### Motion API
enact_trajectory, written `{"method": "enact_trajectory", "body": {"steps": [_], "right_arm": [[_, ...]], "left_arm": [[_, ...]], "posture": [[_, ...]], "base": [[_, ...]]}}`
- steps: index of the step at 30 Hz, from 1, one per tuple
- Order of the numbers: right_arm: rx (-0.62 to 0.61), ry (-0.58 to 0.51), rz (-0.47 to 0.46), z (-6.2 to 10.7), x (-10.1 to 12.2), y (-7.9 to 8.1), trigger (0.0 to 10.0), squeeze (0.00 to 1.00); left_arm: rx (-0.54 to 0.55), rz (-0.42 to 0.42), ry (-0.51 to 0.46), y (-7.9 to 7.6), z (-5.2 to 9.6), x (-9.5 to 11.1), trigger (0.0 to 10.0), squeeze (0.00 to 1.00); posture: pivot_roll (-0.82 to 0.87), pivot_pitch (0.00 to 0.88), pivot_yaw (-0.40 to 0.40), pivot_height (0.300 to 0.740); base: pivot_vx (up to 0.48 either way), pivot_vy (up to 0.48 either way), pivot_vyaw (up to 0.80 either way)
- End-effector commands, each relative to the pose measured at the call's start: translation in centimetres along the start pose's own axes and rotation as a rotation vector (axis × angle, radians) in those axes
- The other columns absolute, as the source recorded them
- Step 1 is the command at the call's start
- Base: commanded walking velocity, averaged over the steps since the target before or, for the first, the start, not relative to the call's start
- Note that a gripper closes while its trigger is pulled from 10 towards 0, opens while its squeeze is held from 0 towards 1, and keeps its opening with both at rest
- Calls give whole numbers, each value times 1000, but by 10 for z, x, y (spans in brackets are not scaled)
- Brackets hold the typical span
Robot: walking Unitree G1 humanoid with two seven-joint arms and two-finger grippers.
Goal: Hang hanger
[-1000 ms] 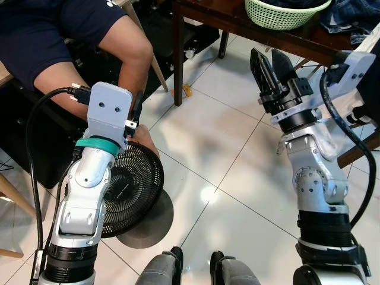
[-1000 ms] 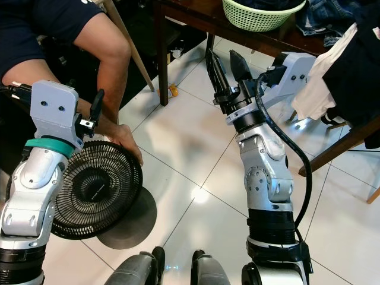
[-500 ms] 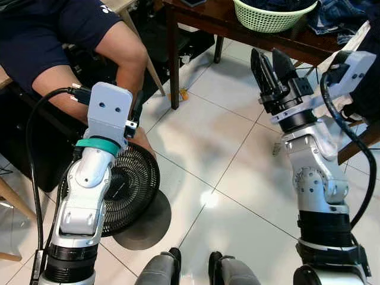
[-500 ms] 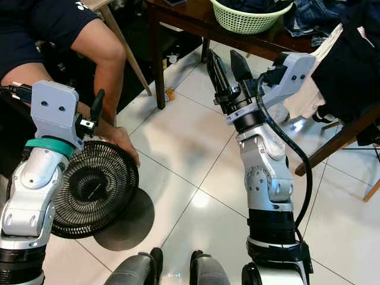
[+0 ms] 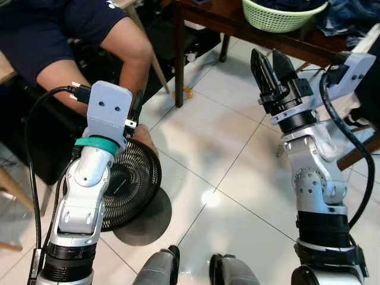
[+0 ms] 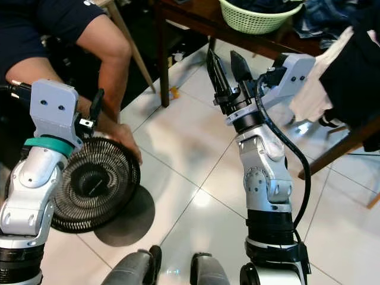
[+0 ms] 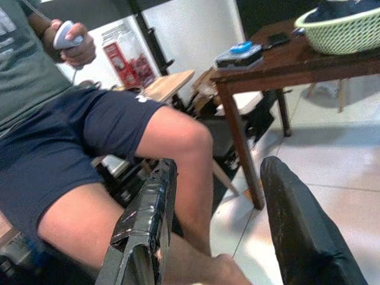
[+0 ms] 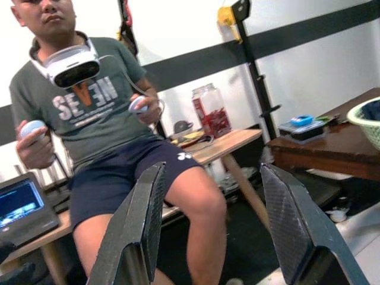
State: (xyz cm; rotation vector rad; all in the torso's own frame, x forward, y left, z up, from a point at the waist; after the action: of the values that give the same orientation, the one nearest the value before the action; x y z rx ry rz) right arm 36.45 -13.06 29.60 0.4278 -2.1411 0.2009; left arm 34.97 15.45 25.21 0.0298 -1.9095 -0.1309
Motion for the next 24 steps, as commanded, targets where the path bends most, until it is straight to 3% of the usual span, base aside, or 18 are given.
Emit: {"method": "enact_trajectory", "body": {"steps": [1, 18, 24], "right_arm": [[-19, -9, 9, 3, 2, -5, 10000, 0], [-33, -8, 5, 2, 2, -9, 10000, 0], [-52, -7, 1, 1, 1, -13, 10000, 0]], "left_arm": [[-7, 2, 5, -3, 0, -1, 10000, 0], [-9, 4, 1, -3, 0, -1, 10000, 0], [-19, 19, 6, -5, 0, -1, 10000, 0]], "posture": [[52, 116, 73, 740], [52, 111, 71, 740], [52, 111, 71, 740]], "base": [[0, -368, 0], [0, -351, 0], [0, -90, 0]]}}
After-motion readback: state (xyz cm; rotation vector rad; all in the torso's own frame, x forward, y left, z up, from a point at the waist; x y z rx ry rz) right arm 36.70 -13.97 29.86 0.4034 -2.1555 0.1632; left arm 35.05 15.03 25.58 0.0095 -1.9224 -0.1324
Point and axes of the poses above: a point about 5 cm out from each wrist's last joint towards the gripper, its own z axis pointing back from the gripper into the wrist, its own x axis along the axis of the wrist's last joint, y = z × x, the point moved 6 cm from there along -z, pointing out of the wrist towards the gripper, and after that the axes turned 14 degrees about z, right-handed, at the moved point
